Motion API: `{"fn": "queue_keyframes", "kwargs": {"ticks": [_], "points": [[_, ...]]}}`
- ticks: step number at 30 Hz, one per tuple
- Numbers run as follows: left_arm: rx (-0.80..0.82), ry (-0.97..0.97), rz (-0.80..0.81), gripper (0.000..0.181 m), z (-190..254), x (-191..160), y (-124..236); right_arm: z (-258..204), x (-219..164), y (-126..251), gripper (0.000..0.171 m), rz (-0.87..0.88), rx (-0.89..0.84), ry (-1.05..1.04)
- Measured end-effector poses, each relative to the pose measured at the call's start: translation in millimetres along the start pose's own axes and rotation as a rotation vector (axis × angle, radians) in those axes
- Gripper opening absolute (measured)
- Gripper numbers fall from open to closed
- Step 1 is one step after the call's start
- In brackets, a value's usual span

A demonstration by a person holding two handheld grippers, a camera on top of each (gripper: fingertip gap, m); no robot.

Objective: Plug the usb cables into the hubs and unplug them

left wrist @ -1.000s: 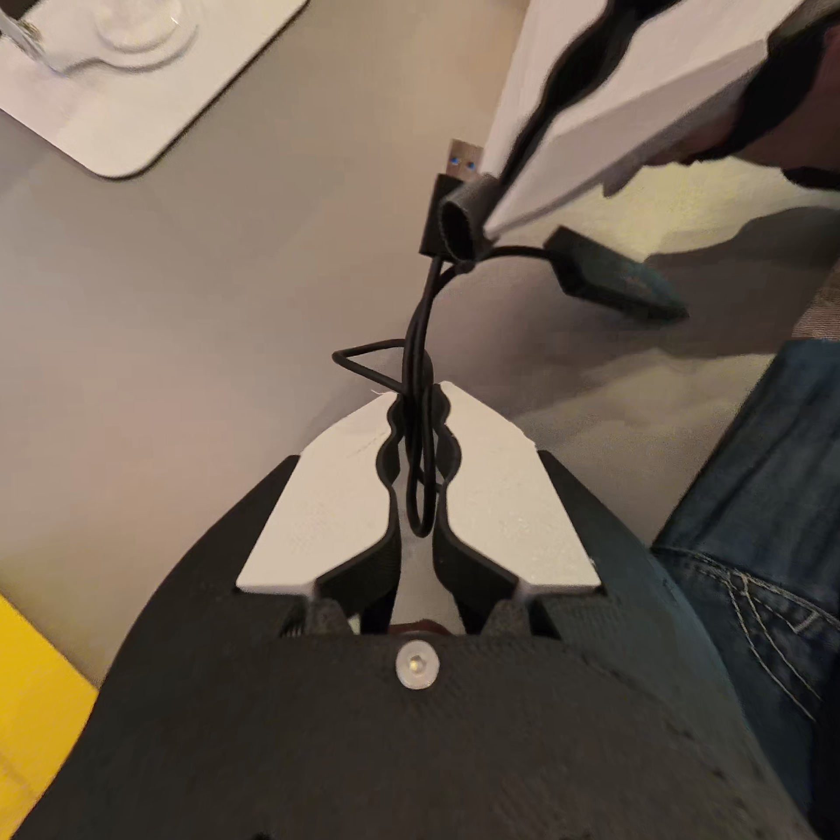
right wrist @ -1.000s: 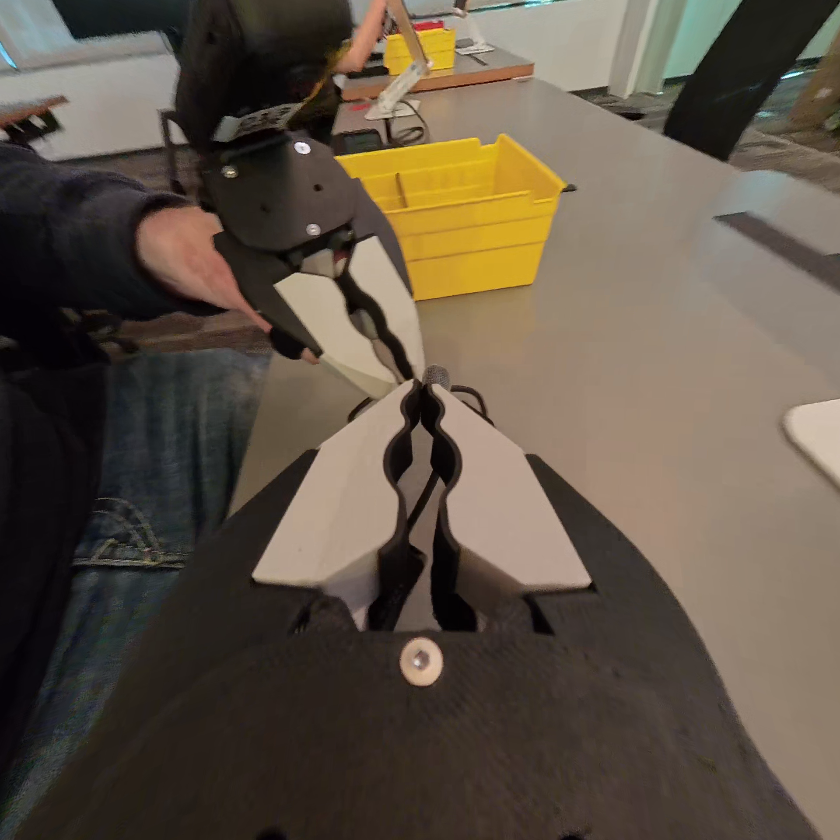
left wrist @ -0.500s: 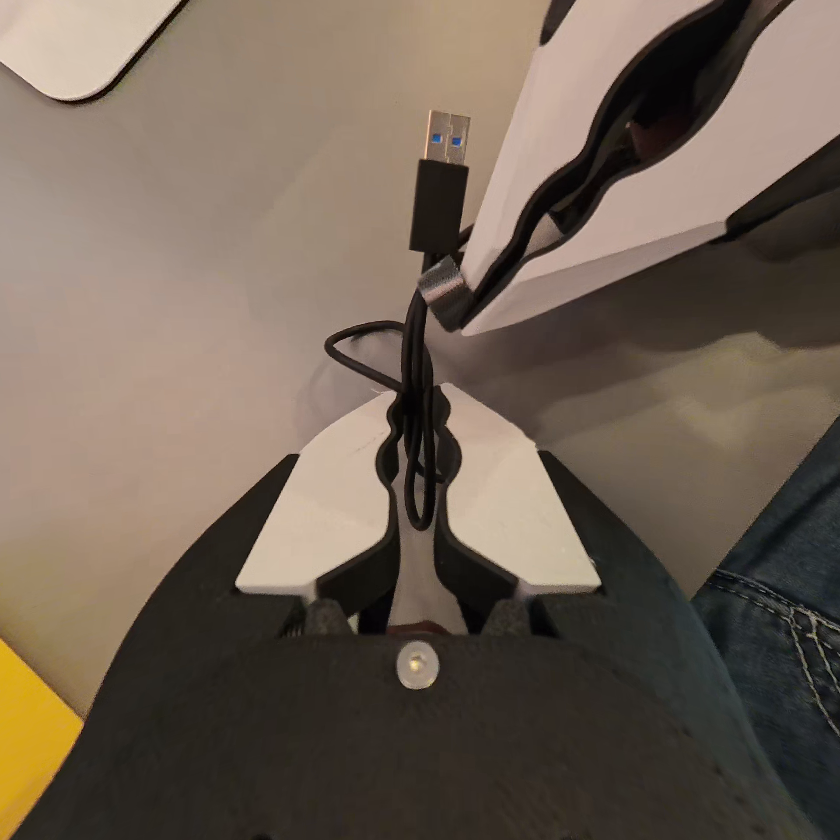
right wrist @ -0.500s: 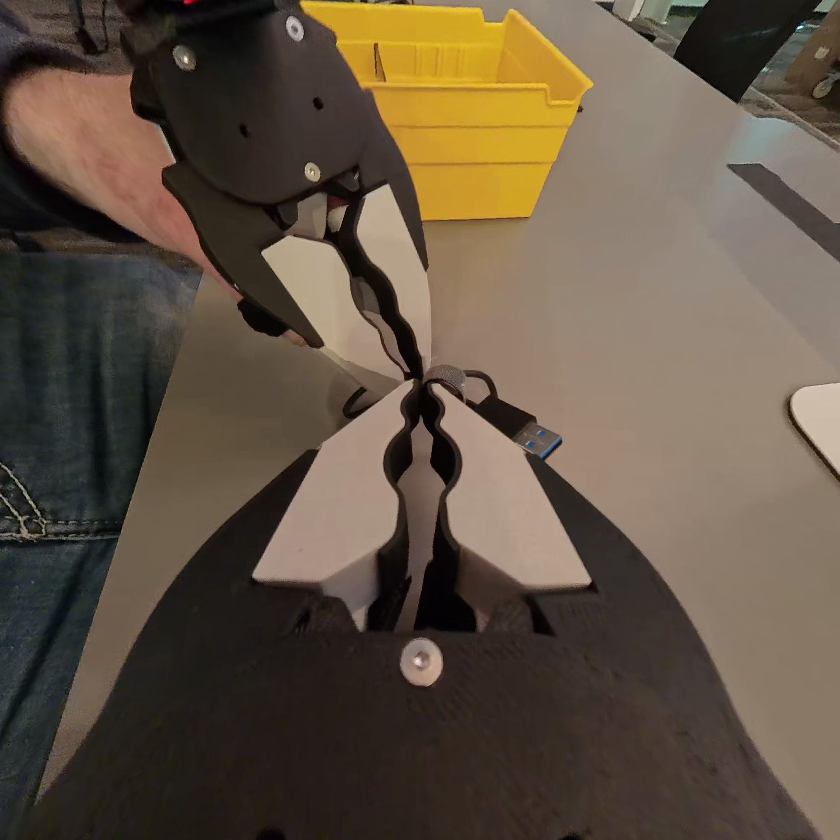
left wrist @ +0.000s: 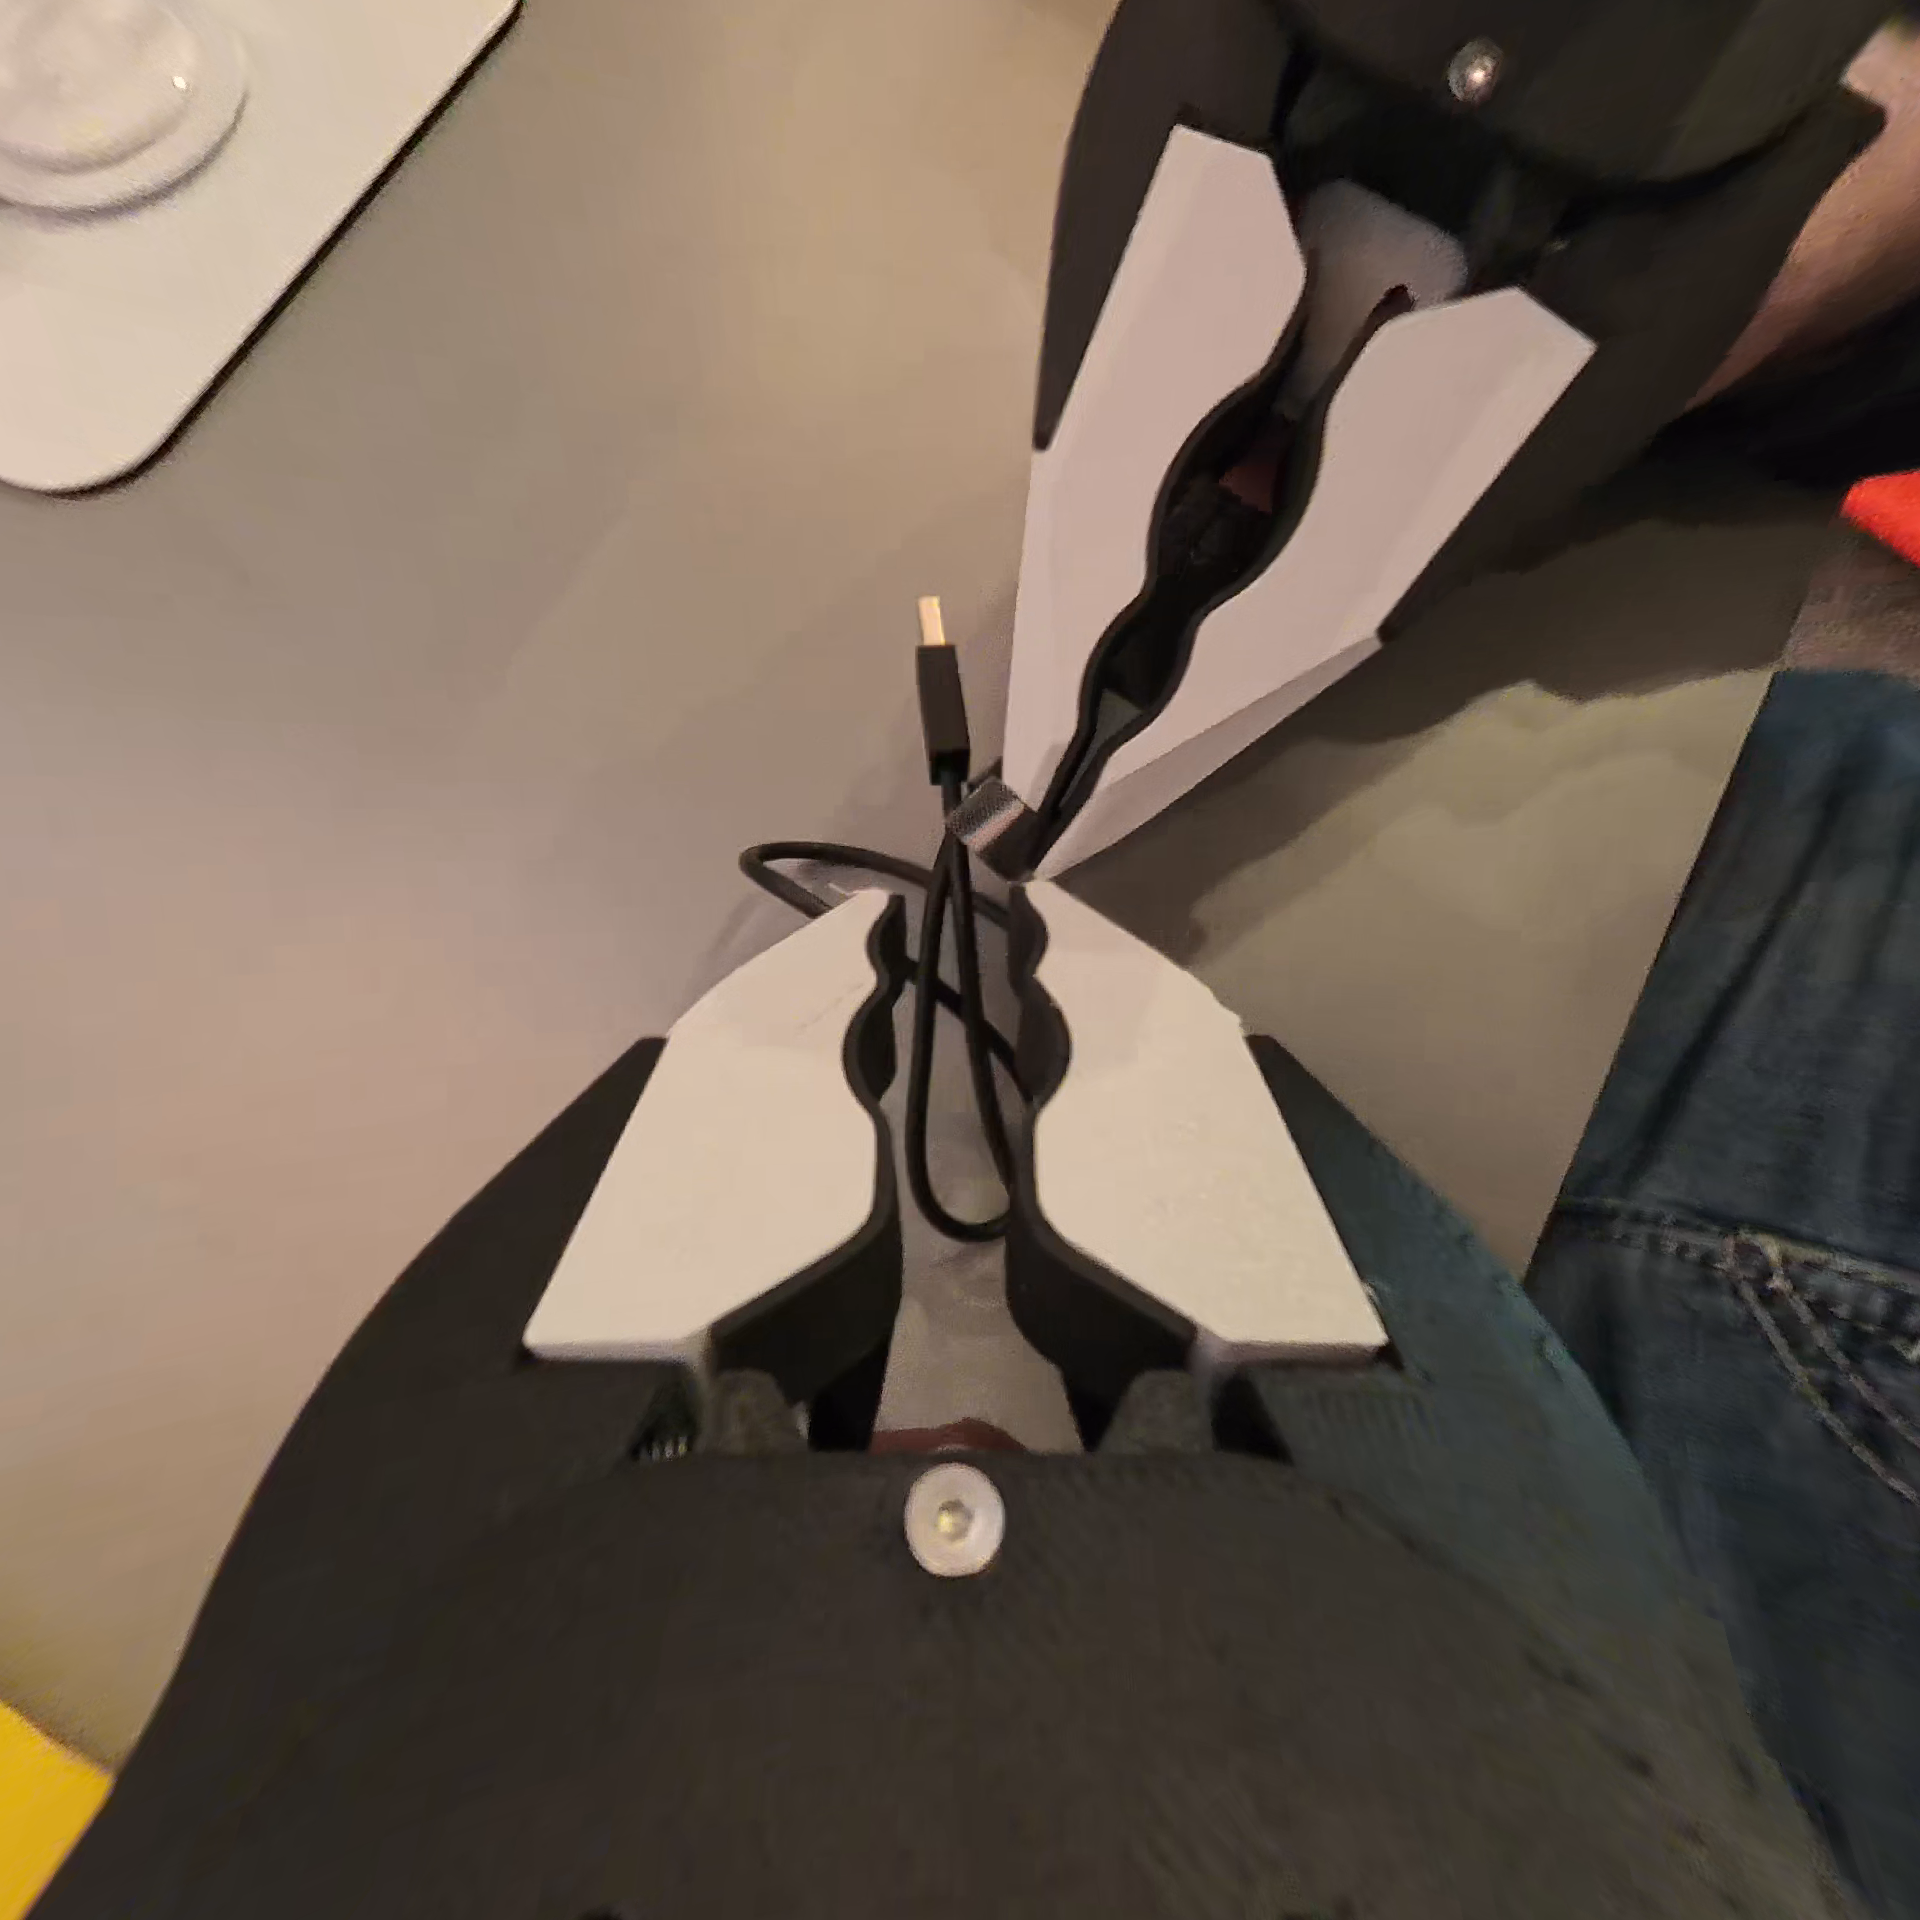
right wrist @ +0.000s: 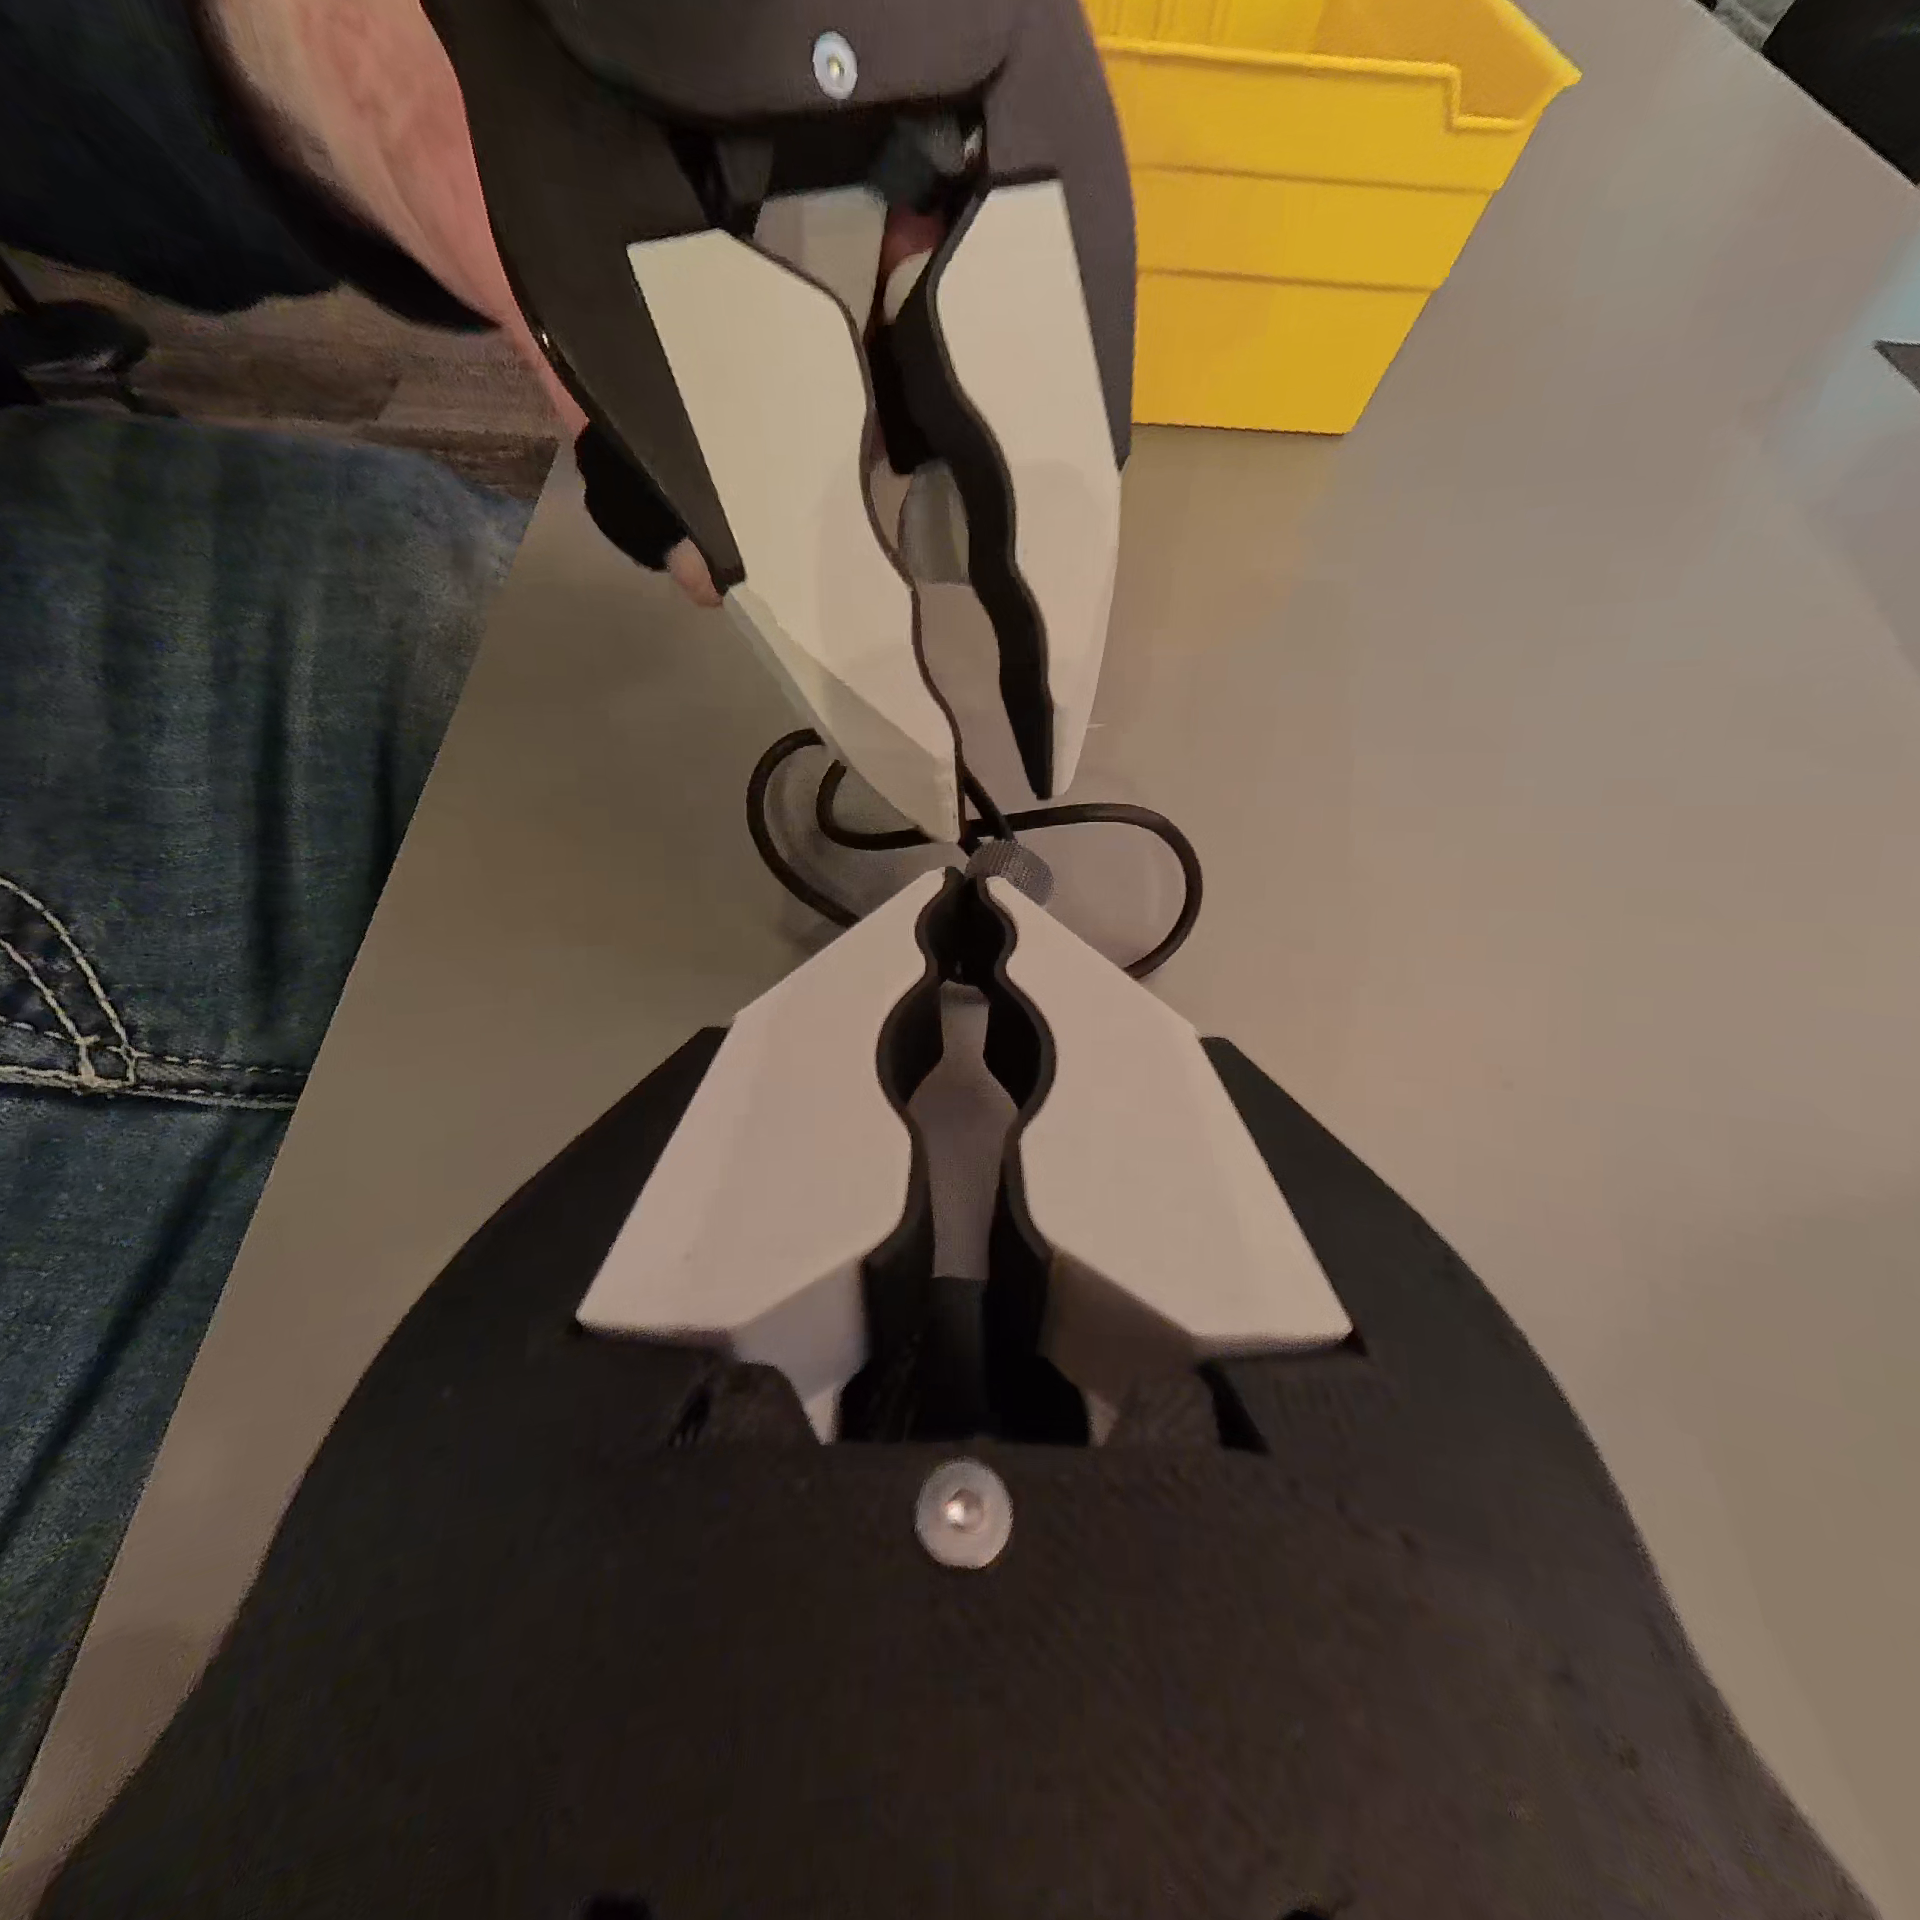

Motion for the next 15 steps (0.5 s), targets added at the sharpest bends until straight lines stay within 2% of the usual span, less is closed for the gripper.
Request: {"fn": "queue_keyframes", "kwargs": {"ticks": [4,9,15], "points": [[0.045,-0.143,-0.084,0.015,3,-1,-5,-2,0,0,0.000,0.000,0.028,0.005],[0.049,-0.248,-0.076,0.013,7,-1,-15,-5,0,1,0.000,0.008,0.057,0.029],[0.013,-0.233,-0.013,0.006,6,1,-16,-7,0,6,0.000,0.038,0.106,0.043]]}}
Point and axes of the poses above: each gripper's, where its closed fingertips meet, y back along the fingers, x out of its top, z = x × y across the jaws, the point moved 8 cm from there along y, back along the fingers, and after that the axes turned 3 degrees about x, right-handed, at the moved point
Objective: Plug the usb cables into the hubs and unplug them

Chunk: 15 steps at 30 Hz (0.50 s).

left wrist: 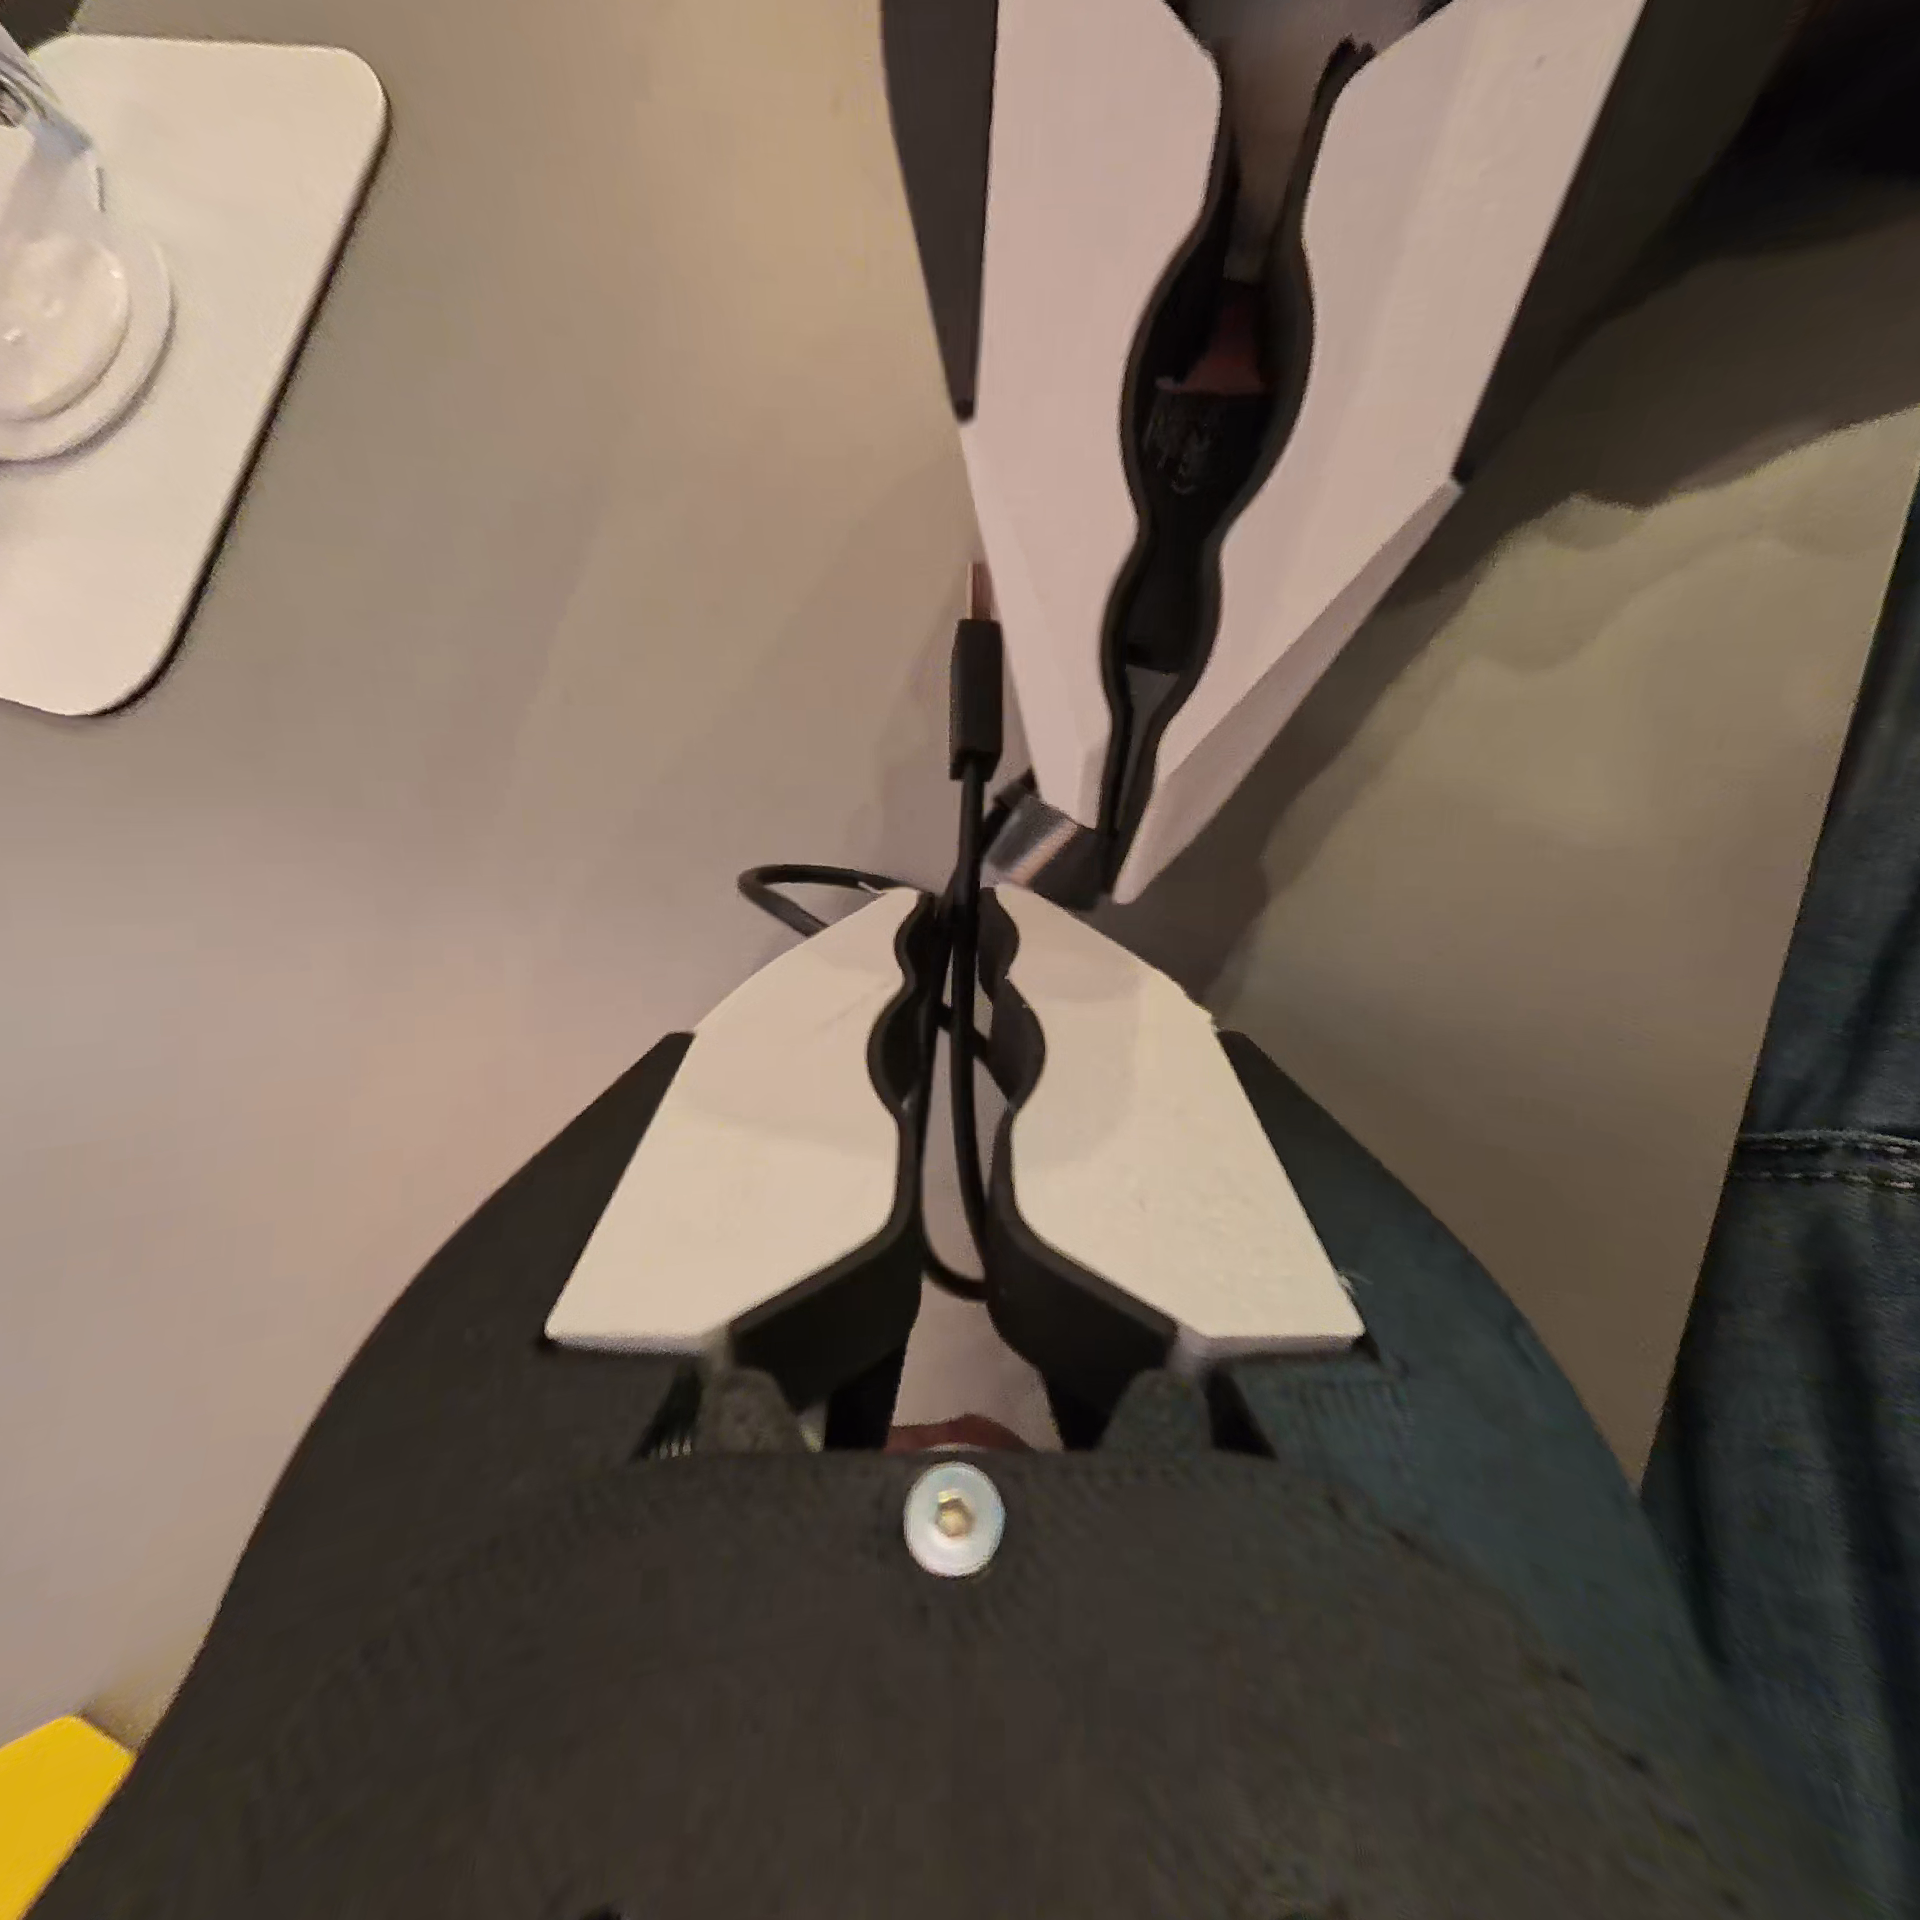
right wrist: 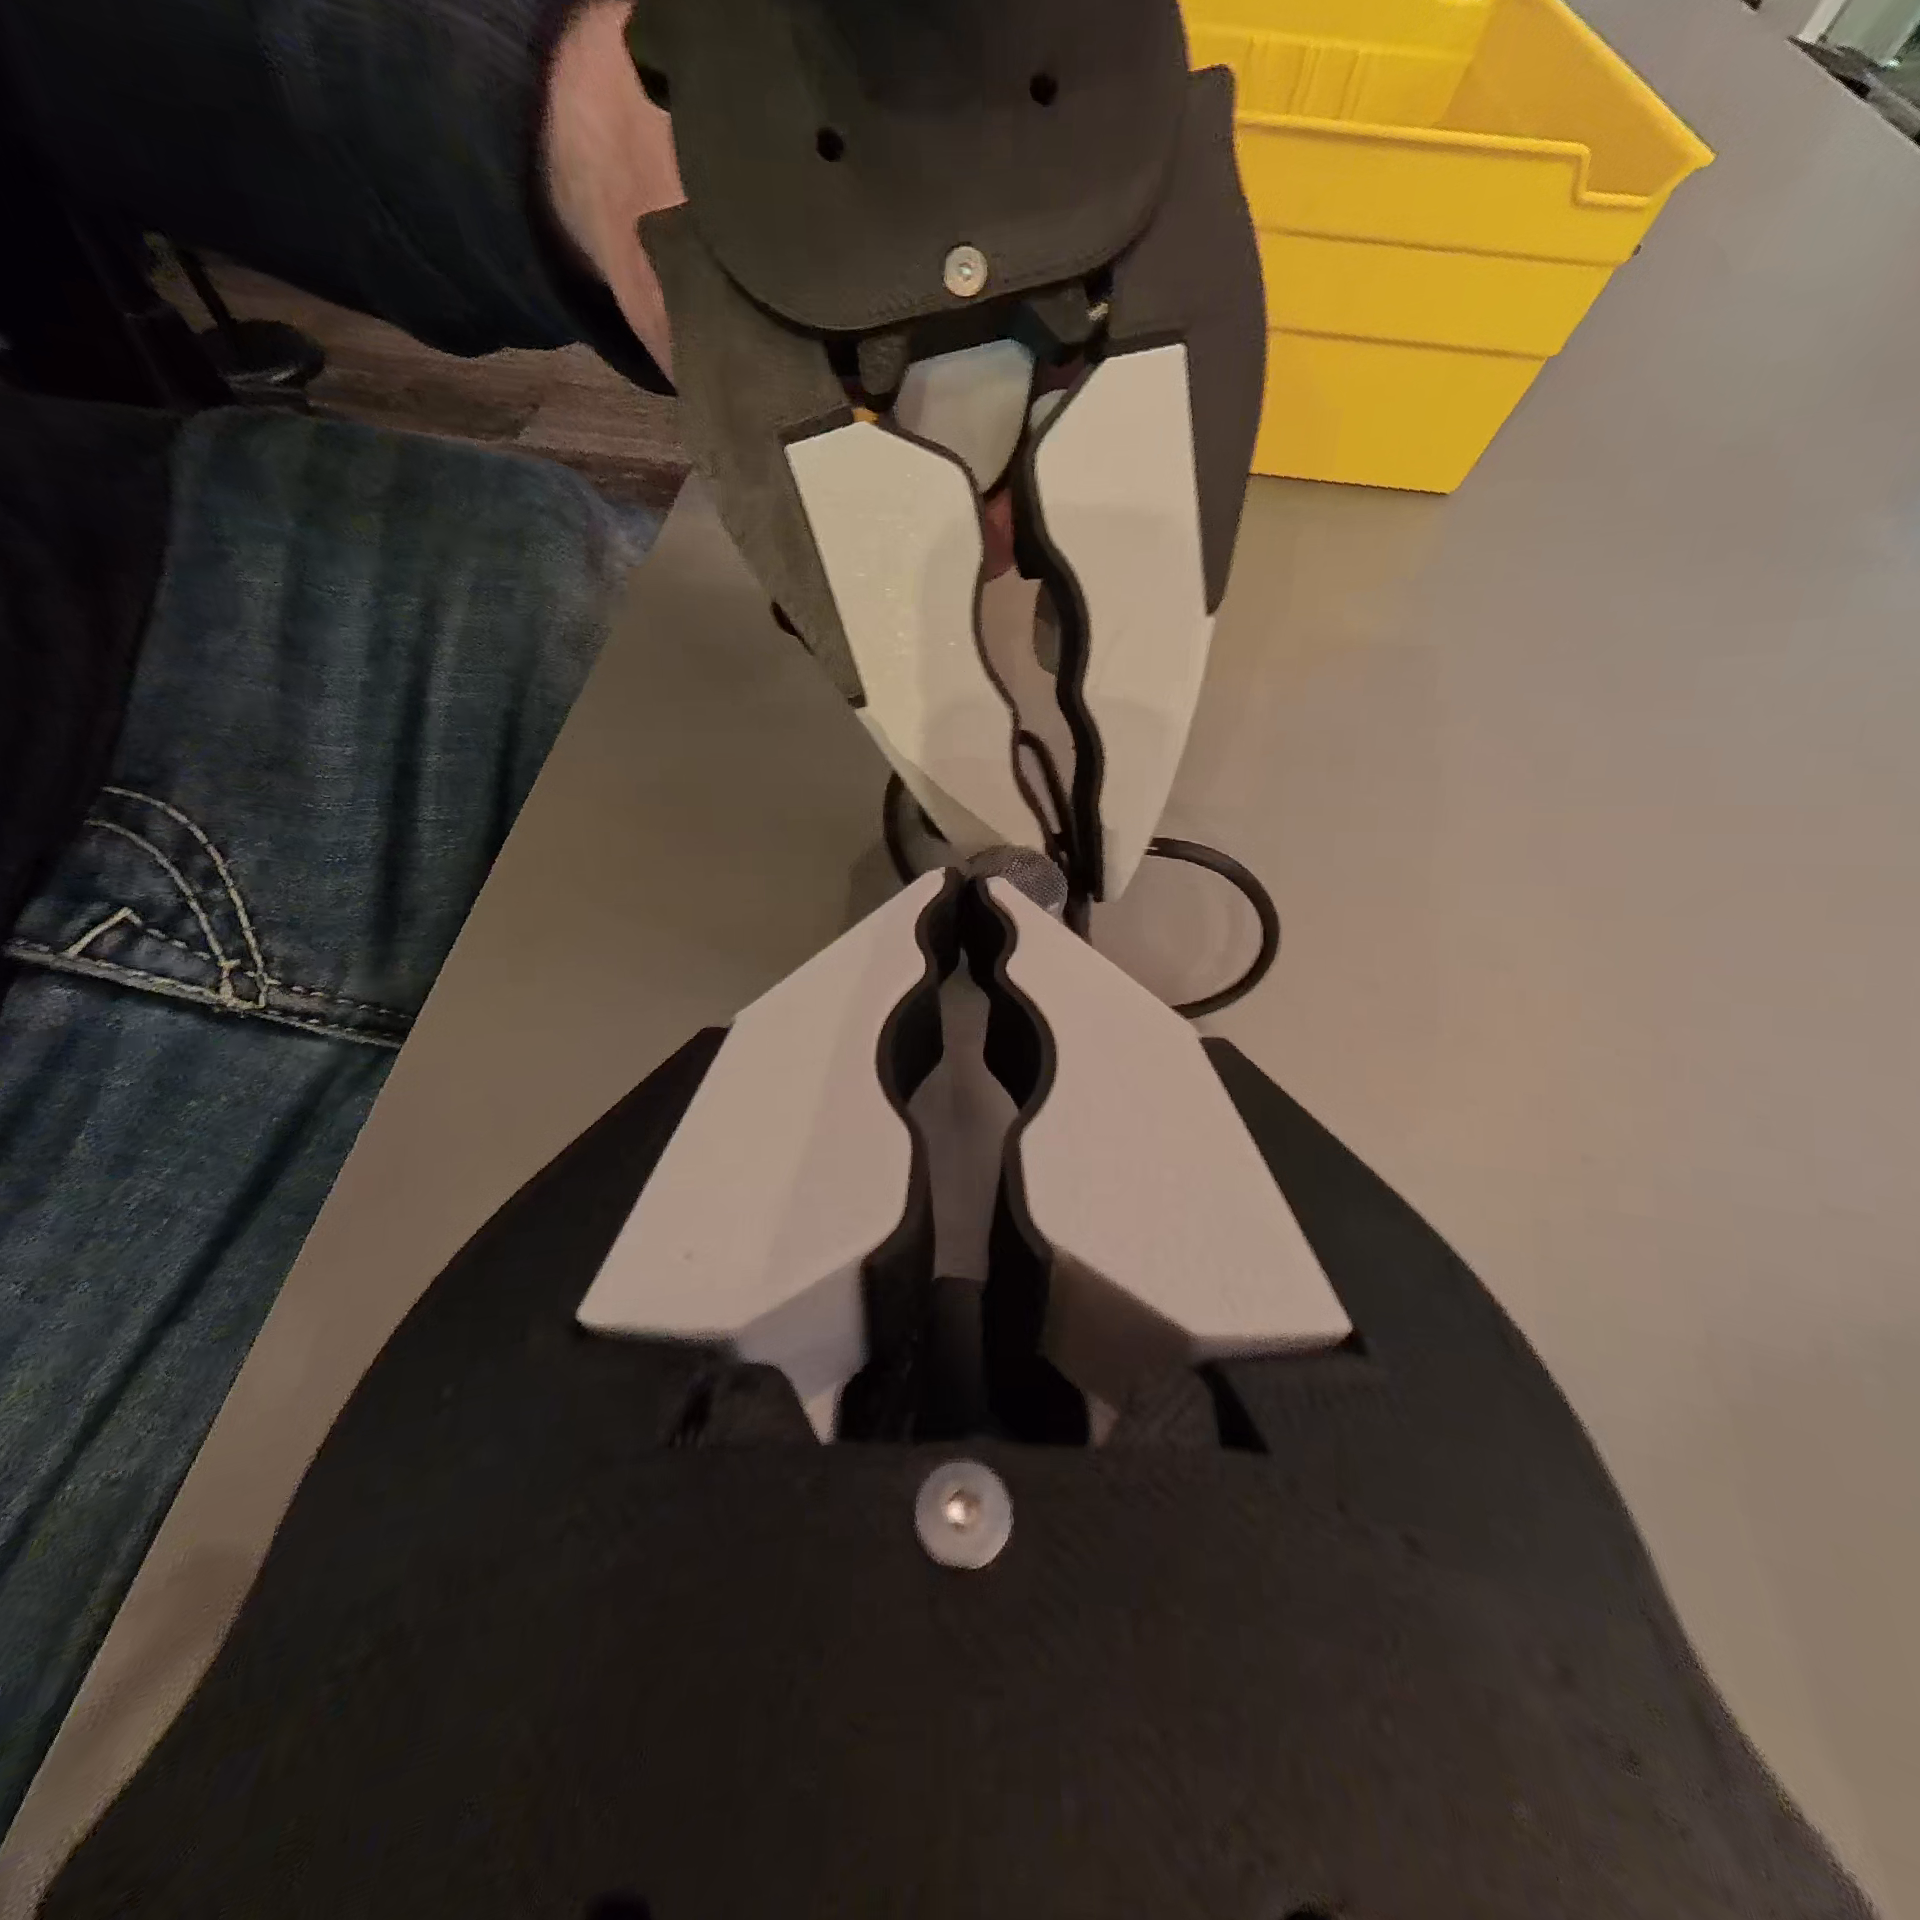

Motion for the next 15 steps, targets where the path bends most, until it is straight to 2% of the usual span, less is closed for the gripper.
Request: {"fn": "queue_keyframes", "kwargs": {"ticks": [7,11,13,15], "points": [[-0.057,0.006,0.074,0.006,1,4,0,-3,1,7,0.000,0.044,0.054,0.016],[-0.107,-0.027,0.090,0.018,6,4,0,-4,0,11,0.000,0.064,0.077,0.021],[-0.110,-0.041,0.107,0.017,7,6,0,-5,1,13,0.000,0.079,0.103,0.023],[-0.120,-0.042,0.127,0.006,10,8,-1,-6,1,15,0.000,0.089,0.125,0.029]]}}
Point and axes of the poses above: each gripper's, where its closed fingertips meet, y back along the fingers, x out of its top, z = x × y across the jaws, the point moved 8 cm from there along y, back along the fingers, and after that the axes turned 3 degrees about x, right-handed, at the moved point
